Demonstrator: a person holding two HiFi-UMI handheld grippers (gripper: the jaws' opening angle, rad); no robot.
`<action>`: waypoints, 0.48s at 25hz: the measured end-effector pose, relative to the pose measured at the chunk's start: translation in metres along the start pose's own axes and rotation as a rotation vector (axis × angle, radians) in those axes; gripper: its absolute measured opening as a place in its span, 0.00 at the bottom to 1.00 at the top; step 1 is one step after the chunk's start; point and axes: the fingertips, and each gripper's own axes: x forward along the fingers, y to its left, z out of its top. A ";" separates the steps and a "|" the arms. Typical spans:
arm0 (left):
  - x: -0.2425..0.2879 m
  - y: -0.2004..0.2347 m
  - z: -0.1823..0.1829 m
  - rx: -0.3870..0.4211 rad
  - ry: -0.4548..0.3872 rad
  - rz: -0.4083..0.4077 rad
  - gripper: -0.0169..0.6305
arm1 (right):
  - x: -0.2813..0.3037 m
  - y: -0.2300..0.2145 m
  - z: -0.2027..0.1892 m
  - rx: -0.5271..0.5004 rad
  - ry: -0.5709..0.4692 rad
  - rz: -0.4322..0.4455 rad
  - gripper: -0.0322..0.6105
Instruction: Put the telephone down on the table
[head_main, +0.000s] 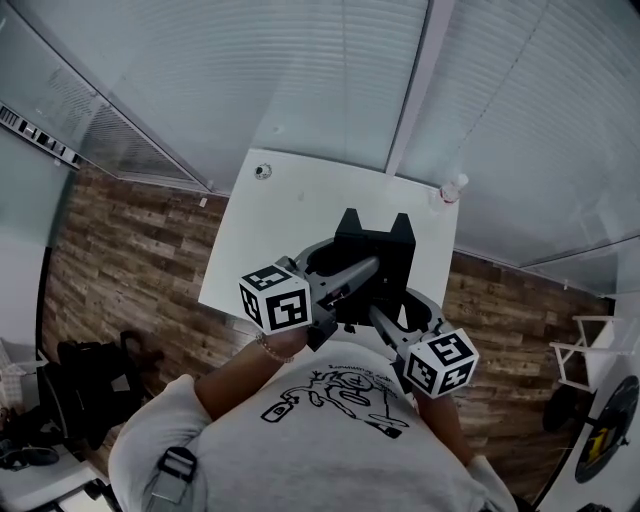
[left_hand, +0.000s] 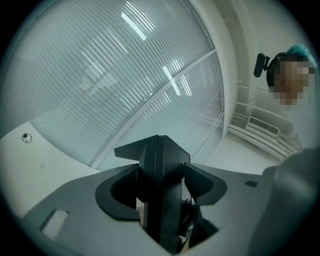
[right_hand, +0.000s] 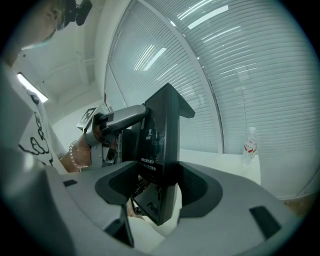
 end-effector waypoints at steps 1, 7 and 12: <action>-0.003 0.004 0.005 0.000 0.001 -0.004 0.45 | 0.006 0.003 0.003 0.001 -0.002 -0.004 0.42; -0.004 0.011 0.016 0.010 0.010 -0.024 0.45 | 0.017 0.004 0.011 0.006 -0.003 -0.024 0.42; 0.000 0.027 0.017 -0.007 0.021 -0.022 0.45 | 0.029 -0.002 0.010 0.018 0.012 -0.030 0.42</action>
